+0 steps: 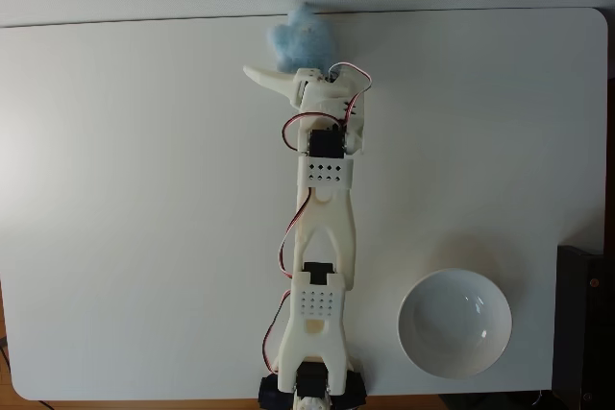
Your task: Grasp a skyblue doll and put it into the bowl.
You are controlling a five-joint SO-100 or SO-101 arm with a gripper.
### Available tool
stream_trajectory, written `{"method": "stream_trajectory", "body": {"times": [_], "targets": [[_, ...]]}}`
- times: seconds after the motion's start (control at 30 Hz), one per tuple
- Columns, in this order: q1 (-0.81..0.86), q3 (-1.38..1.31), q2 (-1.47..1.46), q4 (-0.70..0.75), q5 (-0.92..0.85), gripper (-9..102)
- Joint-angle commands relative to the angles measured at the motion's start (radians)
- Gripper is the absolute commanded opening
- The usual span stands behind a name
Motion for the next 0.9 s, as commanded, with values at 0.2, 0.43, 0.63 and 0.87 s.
{"method": "stream_trajectory", "body": {"times": [0.2, 0.43, 0.63, 0.87], "targets": [[0.005, -0.086, -0.032, 0.034, -0.025, 83], [0.005, -0.123, -0.035, 0.034, -0.021, 68], [0.000, -0.117, -0.035, 0.034, -0.020, 47], [0.002, -0.124, -0.020, 0.044, -0.015, 20]]}}
